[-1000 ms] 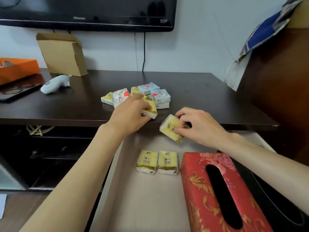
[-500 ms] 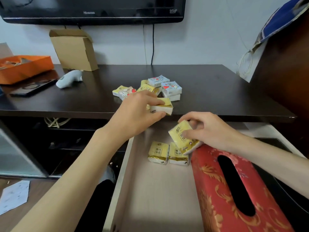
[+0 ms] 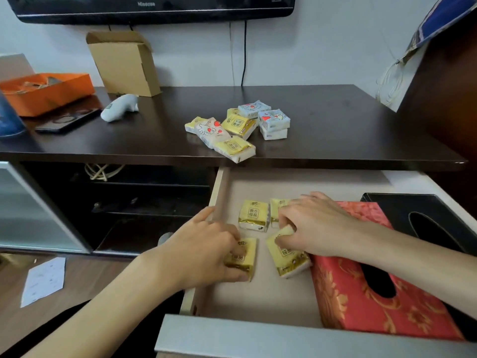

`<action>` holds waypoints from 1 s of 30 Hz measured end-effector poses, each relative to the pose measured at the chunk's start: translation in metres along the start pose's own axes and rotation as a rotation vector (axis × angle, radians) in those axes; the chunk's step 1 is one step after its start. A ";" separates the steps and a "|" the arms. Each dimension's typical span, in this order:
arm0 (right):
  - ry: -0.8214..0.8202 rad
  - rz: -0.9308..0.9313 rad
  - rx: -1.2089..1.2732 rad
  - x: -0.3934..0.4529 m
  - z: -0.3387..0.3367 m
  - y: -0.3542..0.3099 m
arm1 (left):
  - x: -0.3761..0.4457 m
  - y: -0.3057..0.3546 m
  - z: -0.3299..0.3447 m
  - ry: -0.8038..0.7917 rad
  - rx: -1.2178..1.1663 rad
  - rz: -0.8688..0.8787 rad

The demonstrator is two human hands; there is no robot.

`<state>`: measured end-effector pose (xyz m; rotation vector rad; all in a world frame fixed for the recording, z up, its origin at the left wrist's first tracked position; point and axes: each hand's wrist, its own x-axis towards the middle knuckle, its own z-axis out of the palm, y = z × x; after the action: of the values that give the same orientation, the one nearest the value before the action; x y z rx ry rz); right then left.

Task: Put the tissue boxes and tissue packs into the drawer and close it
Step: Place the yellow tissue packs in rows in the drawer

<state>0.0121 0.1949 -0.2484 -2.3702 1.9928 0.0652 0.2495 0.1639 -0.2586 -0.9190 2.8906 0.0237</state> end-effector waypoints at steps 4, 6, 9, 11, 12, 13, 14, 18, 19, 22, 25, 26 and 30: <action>-0.096 -0.127 -0.031 -0.003 -0.013 0.000 | 0.004 -0.001 -0.003 -0.010 0.043 0.016; -0.214 -0.178 -0.095 -0.010 -0.019 -0.002 | 0.005 -0.002 -0.004 -0.028 0.056 0.014; -0.322 -0.196 -0.209 -0.015 -0.014 -0.011 | 0.011 0.000 -0.005 -0.080 0.092 0.031; -0.267 -0.209 -0.272 -0.013 -0.010 -0.018 | 0.016 0.004 -0.004 -0.070 0.150 0.039; -0.248 -0.201 -0.285 -0.012 -0.009 -0.021 | 0.020 0.006 -0.005 -0.059 0.163 0.041; -0.244 -0.190 -0.286 -0.011 -0.009 -0.022 | 0.023 0.007 -0.005 -0.047 0.160 0.043; -0.246 -0.183 -0.279 -0.011 -0.010 -0.022 | 0.026 0.009 -0.005 -0.040 0.147 0.045; -0.225 -0.160 -0.191 -0.011 -0.016 -0.010 | 0.034 0.012 -0.012 -0.046 0.092 0.031; -0.203 -0.145 -0.145 -0.009 -0.019 -0.004 | 0.035 0.010 -0.014 -0.037 0.055 0.021; -0.135 -0.106 -0.068 0.004 -0.027 0.013 | 0.040 -0.002 -0.021 0.004 -0.047 0.018; -0.246 -0.067 -0.134 0.021 -0.029 0.019 | 0.050 -0.007 -0.022 -0.071 0.005 -0.012; -0.307 -0.052 -0.146 0.025 -0.028 0.018 | 0.054 -0.006 -0.020 -0.123 0.017 -0.032; -0.391 -0.039 -0.185 0.033 -0.022 0.009 | 0.063 -0.005 -0.010 -0.203 -0.098 -0.063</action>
<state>0.0090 0.1593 -0.2280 -2.2699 1.8199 0.6828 0.1998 0.1231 -0.2550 -0.9625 2.6927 0.2409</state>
